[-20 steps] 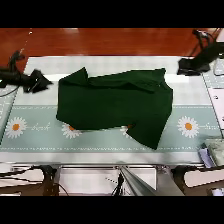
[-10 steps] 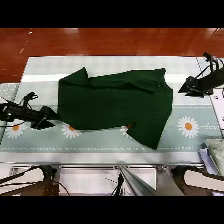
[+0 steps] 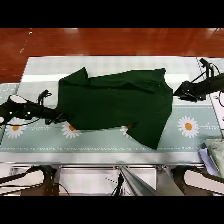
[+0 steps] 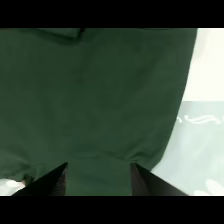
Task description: Fold the shirts.
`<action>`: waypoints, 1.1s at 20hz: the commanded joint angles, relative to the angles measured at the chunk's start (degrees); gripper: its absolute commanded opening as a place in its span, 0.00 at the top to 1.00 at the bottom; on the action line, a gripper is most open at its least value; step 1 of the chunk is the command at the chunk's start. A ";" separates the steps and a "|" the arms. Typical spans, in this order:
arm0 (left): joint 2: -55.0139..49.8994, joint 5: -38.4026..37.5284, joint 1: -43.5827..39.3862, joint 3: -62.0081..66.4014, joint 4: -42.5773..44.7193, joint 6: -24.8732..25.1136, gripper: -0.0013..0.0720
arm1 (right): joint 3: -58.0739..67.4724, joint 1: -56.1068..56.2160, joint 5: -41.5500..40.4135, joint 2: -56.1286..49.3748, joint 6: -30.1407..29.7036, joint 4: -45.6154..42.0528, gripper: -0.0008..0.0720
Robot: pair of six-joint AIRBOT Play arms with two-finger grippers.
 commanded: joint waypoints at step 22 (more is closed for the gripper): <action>1.99 -5.07 0.04 10.01 -2.21 7.80 0.96 | -17.94 4.55 -24.22 2.84 0.35 8.37 0.95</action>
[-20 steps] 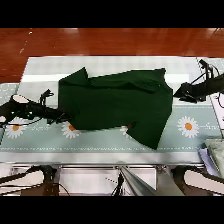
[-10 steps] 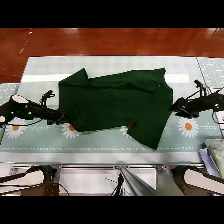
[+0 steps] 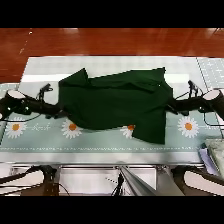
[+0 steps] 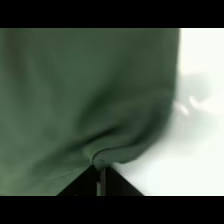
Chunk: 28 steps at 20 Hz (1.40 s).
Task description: Fold the shirts.
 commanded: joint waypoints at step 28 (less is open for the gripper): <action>38.49 -37.13 -0.02 69.61 18.38 -24.90 0.96 | 67.14 0.44 41.24 33.97 6.14 -24.24 0.95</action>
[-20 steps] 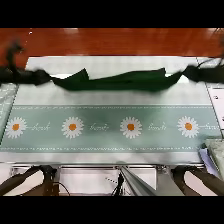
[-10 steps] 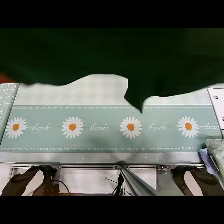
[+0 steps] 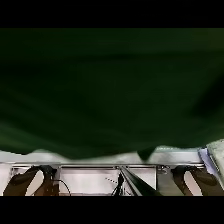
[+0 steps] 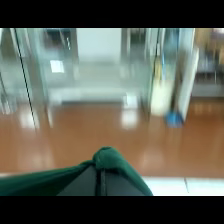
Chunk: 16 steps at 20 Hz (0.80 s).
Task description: Fold the shirts.
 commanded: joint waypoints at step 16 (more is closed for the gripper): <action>-32.33 18.45 -0.70 -31.02 -0.94 5.27 0.96 | 0.70 9.66 -1.97 -48.72 -1.40 -4.85 0.95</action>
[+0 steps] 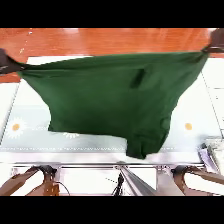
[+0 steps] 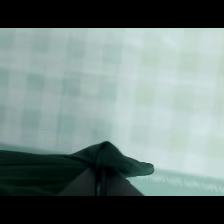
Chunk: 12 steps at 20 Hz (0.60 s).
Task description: Fold the shirts.
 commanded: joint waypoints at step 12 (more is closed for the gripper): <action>-32.20 36.15 -2.67 -1.07 -14.03 6.69 0.96 | 0.07 1.16 -18.75 -26.08 7.56 4.85 0.95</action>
